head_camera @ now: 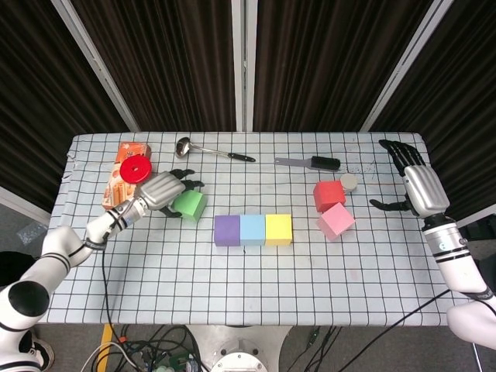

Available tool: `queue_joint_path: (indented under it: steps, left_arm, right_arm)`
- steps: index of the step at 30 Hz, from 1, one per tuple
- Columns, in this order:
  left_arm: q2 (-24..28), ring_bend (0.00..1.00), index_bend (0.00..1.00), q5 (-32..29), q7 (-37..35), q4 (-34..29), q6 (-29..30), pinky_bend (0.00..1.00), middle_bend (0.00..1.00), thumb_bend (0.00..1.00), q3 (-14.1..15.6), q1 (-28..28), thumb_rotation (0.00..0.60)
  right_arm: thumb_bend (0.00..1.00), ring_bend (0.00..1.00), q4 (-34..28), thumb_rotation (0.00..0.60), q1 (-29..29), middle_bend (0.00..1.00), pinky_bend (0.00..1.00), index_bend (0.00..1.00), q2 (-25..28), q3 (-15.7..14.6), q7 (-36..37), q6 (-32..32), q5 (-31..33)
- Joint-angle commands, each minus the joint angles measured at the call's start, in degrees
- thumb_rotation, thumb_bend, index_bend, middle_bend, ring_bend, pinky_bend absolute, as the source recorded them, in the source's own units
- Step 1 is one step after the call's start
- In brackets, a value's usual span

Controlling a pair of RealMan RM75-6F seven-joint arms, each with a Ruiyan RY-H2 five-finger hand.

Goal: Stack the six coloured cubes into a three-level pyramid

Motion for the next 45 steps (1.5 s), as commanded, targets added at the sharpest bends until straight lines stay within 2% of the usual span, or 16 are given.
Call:
queue_joint_path:
  steps: [1, 5, 8, 12, 14, 16, 20, 27, 33, 39, 45]
  left_arm:
    - [2.16, 0.12, 0.18, -2.44, 3.56, -2.5, -0.28, 0.21, 0.51, 0.23, -1.97, -0.5, 0.6]
    - [6.82, 0.15, 0.18, -7.83, 11.53, -10.91, -2.82, 0.22, 0.54, 0.23, -5.87, -0.27, 0.6]
    - [12.13, 0.18, 0.18, -15.21, 17.63, -23.27, -6.49, 0.22, 0.56, 0.23, -9.82, 1.1, 0.6]
    - [20.35, 0.2, 0.18, -29.79, 25.84, -43.16, -11.93, 0.22, 0.57, 0.22, -15.02, 3.42, 0.6]
    - [23.24, 0.21, 0.18, -35.55, 28.97, -50.38, -12.63, 0.22, 0.58, 0.21, -16.48, 4.09, 0.6]
    - [24.36, 0.21, 0.18, -38.1, 32.11, -54.16, -11.38, 0.22, 0.58, 0.2, -16.98, 4.6, 0.6]
    - [23.6, 0.21, 0.18, -41.86, 39.27, -59.28, -6.6, 0.21, 0.59, 0.19, -16.98, 6.13, 0.6]
    - [19.98, 0.23, 0.18, -42.45, 40.75, -62.88, 1.02, 0.21, 0.59, 0.18, -18.25, 9.35, 0.6]
    - [19.65, 0.23, 0.18, -42.99, 42.71, -64.43, 2.33, 0.2, 0.6, 0.18, -18.21, 10.79, 0.6]
    - [17.7, 0.23, 0.18, -45.55, 42.03, -65.82, 4.38, 0.2, 0.6, 0.18, -20.18, 12.12, 0.6]
    - [17.59, 0.23, 0.18, -44.12, 45.08, -64.9, 3.62, 0.19, 0.6, 0.18, -19.31, 12.07, 0.6]
  right_arm:
    - [0.0, 0.0, 0.42, 0.6, -0.11, 0.07, 0.0, 0.0, -0.09, -0.05, 0.79, 0.28, -0.68]
    - [0.0, 0.0, 1.56, 0.6, -0.07, 0.07, 0.0, 0.0, -0.47, -0.11, 2.93, 0.45, -1.7]
    - [0.0, 0.0, 2.51, 0.6, 0.0, 0.07, 0.0, 0.0, -0.6, -0.25, 4.92, 0.68, -2.86]
    - [0.0, 0.0, 3.06, 0.6, -0.29, 0.07, 0.0, 0.0, -0.16, -0.4, 7.32, 2.07, -4.72]
    - [0.0, 0.0, 2.94, 0.6, -0.82, 0.07, 0.0, 0.0, 0.15, -0.54, 8.3, 3.2, -5.4]
    - [0.0, 0.0, 2.74, 0.6, -1.48, 0.07, 0.0, 0.0, 0.38, -0.81, 9.03, 4.16, -5.82]
    - [0.0, 0.0, 2.17, 0.6, -3.28, 0.08, 0.0, 0.0, 1.04, -1.59, 9.74, 5.99, -6.13]
    - [0.0, 0.0, 1.09, 0.6, -5.48, 0.08, 0.0, 0.0, 2.31, -1.81, 11.09, 8.15, -5.72]
    - [0.0, 0.0, -0.45, 0.6, -5.58, 0.08, 0.0, 0.0, 3.32, -1.32, 9.96, 8.33, -5.54]
    - [0.0, 0.0, -2.17, 0.6, -5.3, 0.08, 0.0, 0.0, 3.66, -0.7, 8.85, 8.29, -5.31]
    - [0.0, 0.0, -3.44, 0.6, -5.46, 0.08, 0.0, 0.0, 4.56, -0.51, 7.17, 8.24, -5.1]
